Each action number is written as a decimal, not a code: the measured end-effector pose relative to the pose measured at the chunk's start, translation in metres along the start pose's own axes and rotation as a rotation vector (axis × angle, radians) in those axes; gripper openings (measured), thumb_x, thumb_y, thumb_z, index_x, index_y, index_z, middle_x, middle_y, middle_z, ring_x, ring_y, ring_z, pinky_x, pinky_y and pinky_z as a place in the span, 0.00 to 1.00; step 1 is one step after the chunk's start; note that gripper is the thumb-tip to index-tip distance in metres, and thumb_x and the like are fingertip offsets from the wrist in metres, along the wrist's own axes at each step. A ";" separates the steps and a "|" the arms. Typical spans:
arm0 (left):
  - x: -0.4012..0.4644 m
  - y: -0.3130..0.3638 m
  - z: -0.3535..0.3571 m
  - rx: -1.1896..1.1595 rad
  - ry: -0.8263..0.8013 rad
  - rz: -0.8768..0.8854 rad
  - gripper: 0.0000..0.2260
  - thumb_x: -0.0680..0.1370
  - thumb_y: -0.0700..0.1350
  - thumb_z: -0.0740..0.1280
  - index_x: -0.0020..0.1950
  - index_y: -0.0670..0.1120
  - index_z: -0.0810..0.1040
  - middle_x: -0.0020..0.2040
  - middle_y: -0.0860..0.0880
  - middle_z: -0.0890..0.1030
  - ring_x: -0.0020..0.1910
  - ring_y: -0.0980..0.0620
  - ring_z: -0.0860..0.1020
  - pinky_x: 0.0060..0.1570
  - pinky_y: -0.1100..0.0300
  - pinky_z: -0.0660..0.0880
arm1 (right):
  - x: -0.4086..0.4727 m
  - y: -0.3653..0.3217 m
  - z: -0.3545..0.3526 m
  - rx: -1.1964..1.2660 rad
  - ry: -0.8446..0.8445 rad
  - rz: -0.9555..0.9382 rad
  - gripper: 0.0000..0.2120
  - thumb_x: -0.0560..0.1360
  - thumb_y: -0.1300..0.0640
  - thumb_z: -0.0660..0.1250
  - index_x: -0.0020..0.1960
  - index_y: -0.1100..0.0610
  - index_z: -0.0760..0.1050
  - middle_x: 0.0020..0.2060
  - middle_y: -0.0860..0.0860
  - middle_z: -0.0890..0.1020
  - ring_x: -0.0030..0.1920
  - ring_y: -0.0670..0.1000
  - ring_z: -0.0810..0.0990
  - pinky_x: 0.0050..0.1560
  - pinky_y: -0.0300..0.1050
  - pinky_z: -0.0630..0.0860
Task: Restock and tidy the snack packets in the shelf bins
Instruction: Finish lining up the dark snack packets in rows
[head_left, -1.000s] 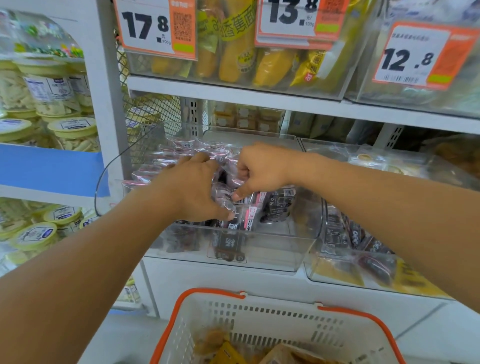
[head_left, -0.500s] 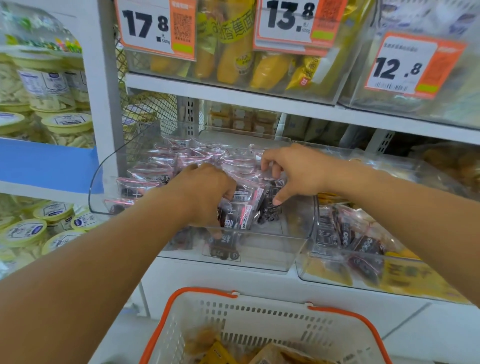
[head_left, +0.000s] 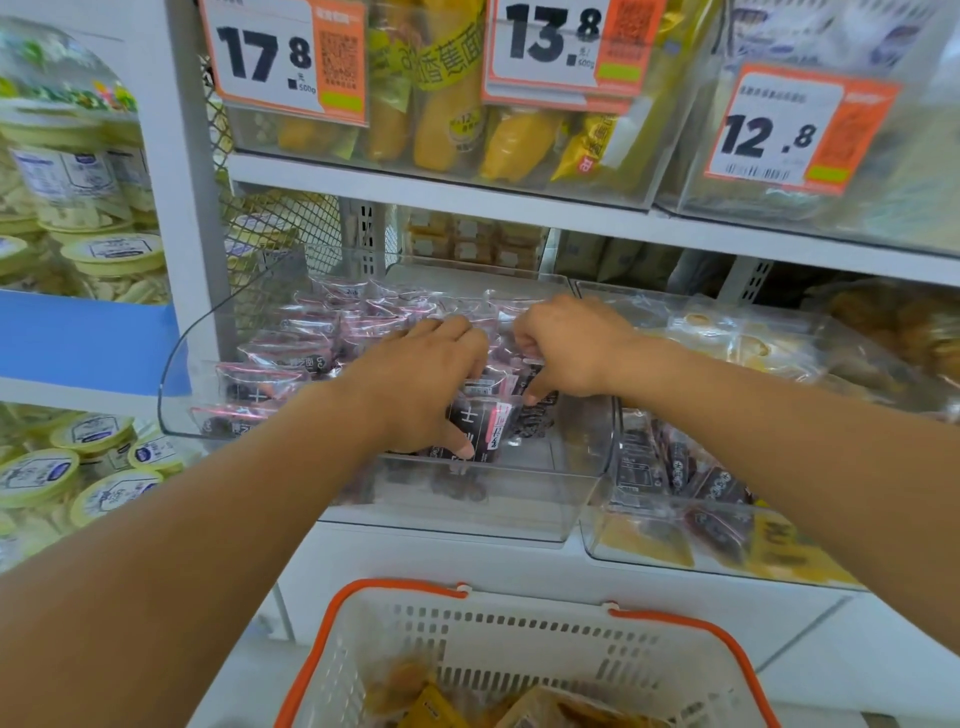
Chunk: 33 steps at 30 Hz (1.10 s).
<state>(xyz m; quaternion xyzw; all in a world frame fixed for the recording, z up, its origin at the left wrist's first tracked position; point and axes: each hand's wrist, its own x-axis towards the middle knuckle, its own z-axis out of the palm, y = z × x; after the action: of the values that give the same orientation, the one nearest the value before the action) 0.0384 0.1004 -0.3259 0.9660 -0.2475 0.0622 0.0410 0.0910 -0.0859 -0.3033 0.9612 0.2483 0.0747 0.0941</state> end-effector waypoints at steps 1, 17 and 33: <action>0.000 -0.003 0.000 -0.036 -0.008 -0.008 0.27 0.65 0.57 0.80 0.55 0.51 0.70 0.57 0.53 0.72 0.55 0.51 0.68 0.54 0.54 0.70 | -0.002 0.001 -0.001 0.027 -0.005 -0.003 0.24 0.68 0.47 0.79 0.35 0.48 0.62 0.34 0.45 0.70 0.40 0.52 0.71 0.40 0.47 0.67; 0.001 -0.025 0.005 -0.357 0.084 -0.101 0.11 0.67 0.45 0.80 0.49 0.49 0.86 0.46 0.55 0.83 0.46 0.54 0.80 0.52 0.56 0.75 | -0.065 -0.015 -0.061 0.519 0.108 -0.193 0.18 0.71 0.54 0.78 0.38 0.52 0.68 0.33 0.44 0.73 0.33 0.40 0.74 0.35 0.33 0.71; -0.010 -0.031 -0.003 -0.567 0.034 -0.095 0.08 0.80 0.43 0.66 0.44 0.51 0.83 0.45 0.45 0.84 0.44 0.47 0.82 0.50 0.48 0.80 | -0.031 -0.049 -0.022 0.786 0.299 0.056 0.08 0.77 0.52 0.72 0.47 0.57 0.86 0.40 0.46 0.86 0.40 0.43 0.83 0.44 0.32 0.74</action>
<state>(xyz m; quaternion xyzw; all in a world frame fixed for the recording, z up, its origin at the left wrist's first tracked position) 0.0447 0.1328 -0.3256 0.9254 -0.2088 0.0046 0.3163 0.0370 -0.0557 -0.2959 0.9090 0.2428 0.1154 -0.3187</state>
